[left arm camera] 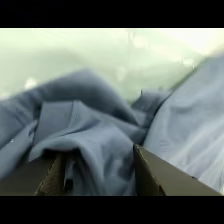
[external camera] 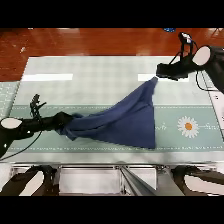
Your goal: Fold the shirts.
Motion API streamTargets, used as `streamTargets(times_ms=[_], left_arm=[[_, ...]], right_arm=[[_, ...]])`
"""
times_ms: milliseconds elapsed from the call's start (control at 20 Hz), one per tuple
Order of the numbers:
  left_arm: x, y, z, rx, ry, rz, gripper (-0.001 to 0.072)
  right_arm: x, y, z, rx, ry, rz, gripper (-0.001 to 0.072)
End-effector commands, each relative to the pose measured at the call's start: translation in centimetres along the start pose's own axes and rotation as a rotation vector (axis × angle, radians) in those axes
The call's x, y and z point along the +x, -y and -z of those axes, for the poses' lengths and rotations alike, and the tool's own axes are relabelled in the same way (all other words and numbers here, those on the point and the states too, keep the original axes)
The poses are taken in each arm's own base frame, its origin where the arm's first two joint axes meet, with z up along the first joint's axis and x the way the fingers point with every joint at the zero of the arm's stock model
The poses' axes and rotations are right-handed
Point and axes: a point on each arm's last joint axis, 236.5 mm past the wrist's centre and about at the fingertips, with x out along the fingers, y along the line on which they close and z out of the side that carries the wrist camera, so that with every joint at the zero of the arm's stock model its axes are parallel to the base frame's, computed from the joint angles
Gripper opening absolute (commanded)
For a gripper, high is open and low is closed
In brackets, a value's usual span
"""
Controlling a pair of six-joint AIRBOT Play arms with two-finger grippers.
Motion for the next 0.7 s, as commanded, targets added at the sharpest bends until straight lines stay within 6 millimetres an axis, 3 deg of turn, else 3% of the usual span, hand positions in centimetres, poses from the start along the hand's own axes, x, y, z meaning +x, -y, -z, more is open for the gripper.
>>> streamTargets(times_ms=[0,150,250,350,450,550,650], left_arm=[[-2.2,0.4,-3.6,0.085,-0.017,-0.027,0.0510],[-8.6,-0.1,-8.4,0.076,0.046,-0.069,0.0510],[-11.4,-1.6,-9.8,-0.012,0.117,-0.083,0.0510],[-10.2,-2.9,-7.1,-0.096,0.046,-0.059,0.0510],[-7.4,-3.5,-3.1,-0.133,-0.067,-0.028,0.0510],[-5.1,-2.5,-0.4,-0.145,-0.134,0.050,0.0509],[-3.6,-0.6,1.1,-0.115,-0.175,0.132,0.0509]], right_arm=[[-2.7,1.5,-2.9,0.028,0.006,-0.006,0.0410],[-8.8,8.6,-2.6,0.058,0.009,0.117,0.0405],[-10.7,13.6,0.3,0.166,0.000,0.190,0.0405],[-8.5,15.6,5.4,0.295,-0.009,0.166,0.0405],[-4.8,15.3,12.2,0.389,-0.051,0.098,0.0405],[-2.3,14.1,18.2,0.442,-0.107,0.027,0.0405],[-1.0,13.1,22.6,0.454,-0.172,-0.010,0.0405]])
